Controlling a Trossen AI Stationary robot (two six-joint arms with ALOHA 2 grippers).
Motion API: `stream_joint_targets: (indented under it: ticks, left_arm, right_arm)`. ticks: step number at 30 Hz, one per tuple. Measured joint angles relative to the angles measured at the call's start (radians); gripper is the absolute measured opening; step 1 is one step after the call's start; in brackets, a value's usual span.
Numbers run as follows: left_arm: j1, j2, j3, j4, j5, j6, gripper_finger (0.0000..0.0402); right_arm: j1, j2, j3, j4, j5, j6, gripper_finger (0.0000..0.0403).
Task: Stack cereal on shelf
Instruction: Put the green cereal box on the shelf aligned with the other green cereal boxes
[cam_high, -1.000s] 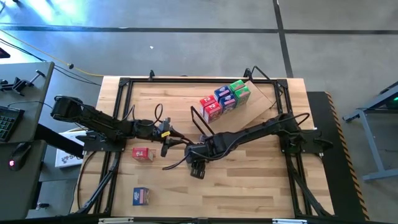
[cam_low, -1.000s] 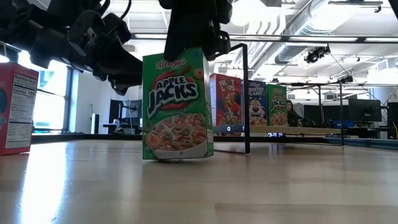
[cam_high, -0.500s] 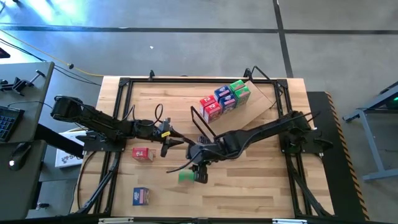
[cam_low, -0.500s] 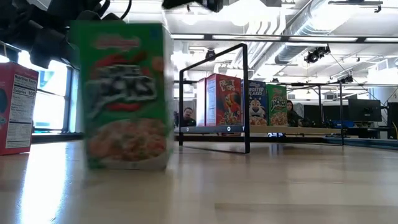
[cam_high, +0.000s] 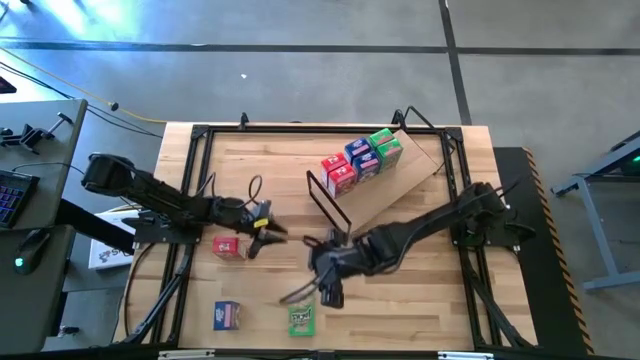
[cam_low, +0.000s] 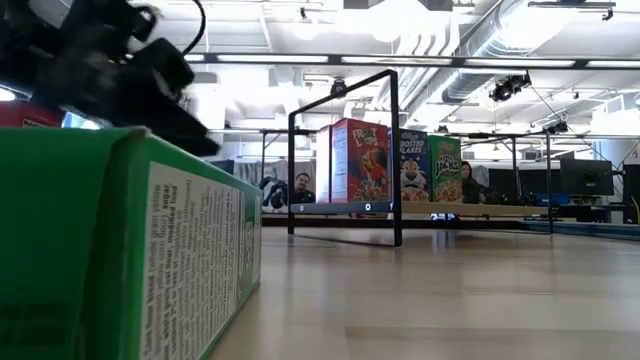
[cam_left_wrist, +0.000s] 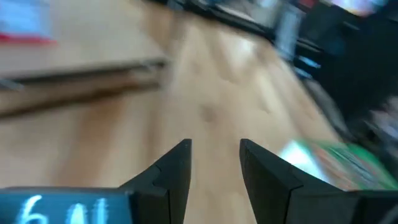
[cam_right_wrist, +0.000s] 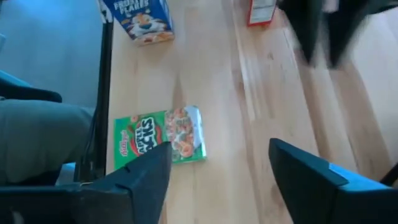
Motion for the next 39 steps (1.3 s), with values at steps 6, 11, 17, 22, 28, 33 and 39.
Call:
stream_joint_targets:
  ticks: [6, 11, 17, 22, 28, 33, 39]
  left_arm:
    - [-0.207, 0.000, 0.042, -0.054, 0.056, 0.033, 0.0117]
    - [-0.406, 0.000, 0.171, -0.274, -0.051, 0.082, 0.0074]
    - [-0.597, 0.032, 0.377, -0.589, -0.249, 0.102, 0.0011]
    - [-0.655, 0.165, 0.529, -0.751, -0.272, 0.094, 0.0003]
    - [-0.675, 0.344, 0.666, -0.779, -0.201, 0.083, 0.0000]
    - [-0.684, 0.455, 0.717, -0.802, -0.204, 0.065, 0.0000]
    - [-0.671, 0.493, 0.747, -0.800, -0.214, 0.039, 0.0000]
  right_arm:
    - [0.070, 0.080, 0.000, 0.017, 0.021, 0.050, 0.0247]
    - [0.142, 0.161, -0.002, 0.055, -0.003, 0.109, 0.0160]
    - [0.216, 0.229, -0.002, 0.141, 0.074, 0.142, 0.0031]
    - [0.247, 0.278, -0.002, 0.211, 0.127, 0.163, 0.0012]
    - [0.267, 0.294, -0.022, 0.242, 0.174, 0.192, 0.0006]
    - [0.272, 0.295, -0.104, 0.286, 0.178, 0.247, 0.0002]
    - [0.257, 0.295, -0.175, 0.421, 0.166, 0.234, 0.0002]
